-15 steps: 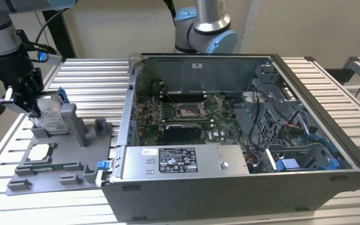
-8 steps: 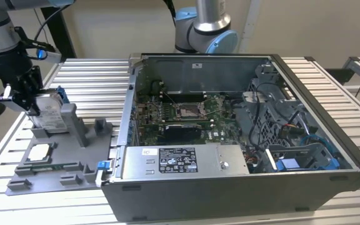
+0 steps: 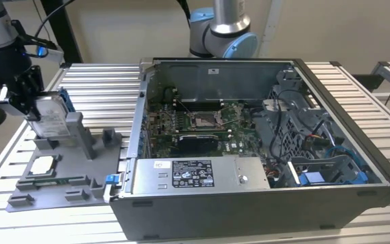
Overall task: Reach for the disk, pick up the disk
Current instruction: 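Pick up the disk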
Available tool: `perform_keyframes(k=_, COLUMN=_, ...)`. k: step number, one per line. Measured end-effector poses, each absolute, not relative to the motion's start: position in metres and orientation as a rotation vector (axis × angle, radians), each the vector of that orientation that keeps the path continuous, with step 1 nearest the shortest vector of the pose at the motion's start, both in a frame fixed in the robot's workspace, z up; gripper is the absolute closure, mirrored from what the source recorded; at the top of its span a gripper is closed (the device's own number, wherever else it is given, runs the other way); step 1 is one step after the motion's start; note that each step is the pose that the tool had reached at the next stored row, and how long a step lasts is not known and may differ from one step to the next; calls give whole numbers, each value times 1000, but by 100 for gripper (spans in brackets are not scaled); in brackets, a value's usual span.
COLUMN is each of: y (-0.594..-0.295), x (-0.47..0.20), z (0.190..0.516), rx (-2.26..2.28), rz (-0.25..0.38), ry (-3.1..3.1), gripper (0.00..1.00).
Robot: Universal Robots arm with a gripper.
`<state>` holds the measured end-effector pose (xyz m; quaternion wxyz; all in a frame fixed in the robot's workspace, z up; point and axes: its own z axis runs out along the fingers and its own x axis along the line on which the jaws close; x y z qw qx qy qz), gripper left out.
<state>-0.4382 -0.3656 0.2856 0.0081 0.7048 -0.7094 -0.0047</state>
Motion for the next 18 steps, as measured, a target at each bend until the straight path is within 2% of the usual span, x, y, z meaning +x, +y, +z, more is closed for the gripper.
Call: perform_keyframes(k=18, y=-366, x=-438, z=314, rx=2202, rz=-14, ry=-2217, gripper=100)
